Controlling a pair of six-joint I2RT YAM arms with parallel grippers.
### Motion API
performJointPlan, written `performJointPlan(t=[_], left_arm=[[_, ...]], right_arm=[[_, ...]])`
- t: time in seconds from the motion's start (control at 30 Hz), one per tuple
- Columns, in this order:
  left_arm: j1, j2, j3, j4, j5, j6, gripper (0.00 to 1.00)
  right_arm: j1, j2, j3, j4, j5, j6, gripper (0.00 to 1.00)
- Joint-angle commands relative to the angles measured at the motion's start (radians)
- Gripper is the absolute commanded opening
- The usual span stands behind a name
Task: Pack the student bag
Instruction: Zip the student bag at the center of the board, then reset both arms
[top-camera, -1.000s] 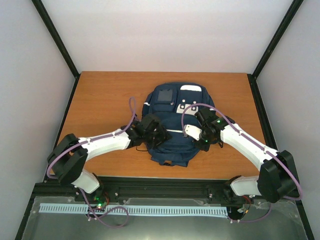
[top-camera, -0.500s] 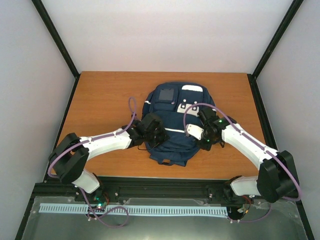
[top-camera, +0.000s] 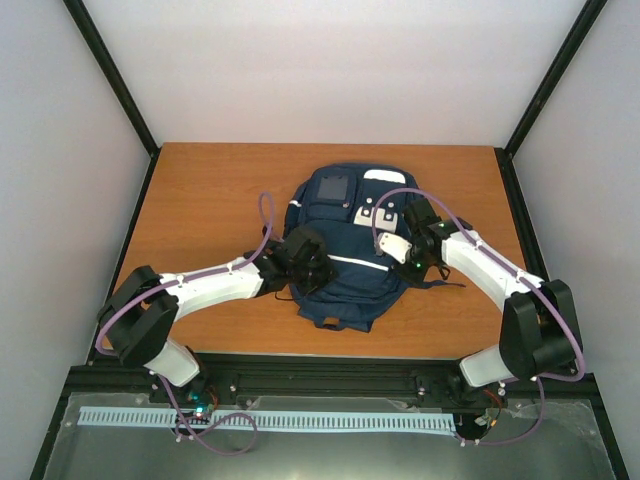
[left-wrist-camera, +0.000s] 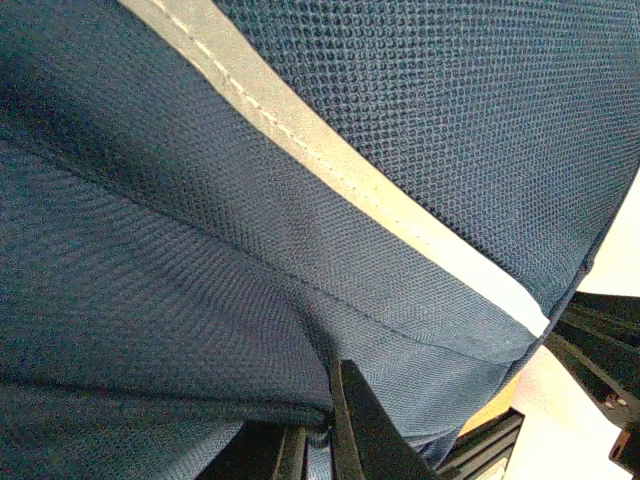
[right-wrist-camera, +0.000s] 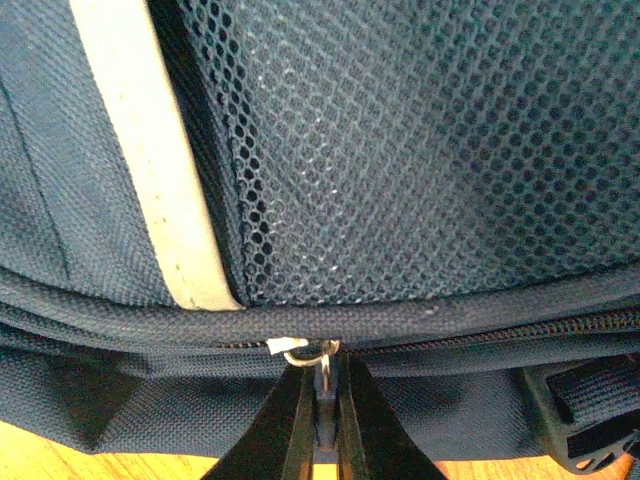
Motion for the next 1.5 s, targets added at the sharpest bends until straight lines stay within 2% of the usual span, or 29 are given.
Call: performJointPlan(t=[0.0, 0.13, 0.23, 0.3, 0.4, 0.47, 0.63, 0.73, 0.8, 0.83, 1.03, 1.17, 1.27, 1.47], left_arm=[[-0.006, -0.002, 0.029, -0.043, -0.019, 0.076, 0.01], [-0.006, 0.002, 0.032, -0.043, -0.015, 0.092, 0.02], [-0.006, 0.000, 0.050, -0.056, -0.012, 0.121, 0.16], [-0.006, -0.008, 0.071, -0.080, -0.022, 0.151, 0.30], [-0.005, -0.036, 0.119, -0.164, -0.058, 0.232, 0.42], [-0.003, -0.057, 0.160, -0.231, -0.083, 0.295, 0.56], [0.024, -0.100, 0.298, -0.467, -0.167, 0.478, 0.87], [0.070, -0.110, 0.383, -0.594, -0.223, 0.603, 0.98], [0.112, -0.123, 0.423, -0.659, -0.283, 0.674, 1.00], [0.136, -0.135, 0.440, -0.681, -0.319, 0.707, 1.00], [0.237, -0.219, 0.412, -0.691, -0.570, 0.882, 1.00], [0.281, -0.274, 0.306, -0.605, -0.624, 0.890, 1.00], [0.310, -0.310, 0.231, -0.544, -0.640, 0.893, 1.00], [0.334, -0.380, 0.157, -0.488, -0.789, 0.853, 1.00]], right_arm=[[-0.014, 0.008, 0.030, 0.094, 0.040, 0.034, 0.03], [-0.020, -0.021, 0.018, 0.089, 0.044, 0.036, 0.03], [-0.029, -0.062, 0.014, 0.072, 0.041, 0.044, 0.07], [-0.037, -0.102, 0.015, 0.056, 0.032, 0.057, 0.17], [-0.050, -0.176, 0.030, 0.024, 0.012, 0.078, 0.35], [-0.055, -0.217, 0.049, 0.006, 0.001, 0.097, 0.45], [-0.061, -0.282, 0.118, 0.002, -0.017, 0.189, 0.65], [-0.066, -0.309, 0.155, 0.047, -0.007, 0.268, 0.83], [-0.071, -0.332, 0.162, 0.095, 0.012, 0.318, 0.97], [-0.075, -0.350, 0.163, 0.120, 0.017, 0.337, 1.00], [-0.112, -0.422, 0.044, 0.320, -0.033, 0.482, 1.00], [-0.164, -0.410, -0.015, 0.391, -0.141, 0.568, 1.00], [-0.173, -0.394, -0.056, 0.445, -0.126, 0.608, 1.00], [-0.172, -0.383, -0.135, 0.522, -0.064, 0.680, 1.00]])
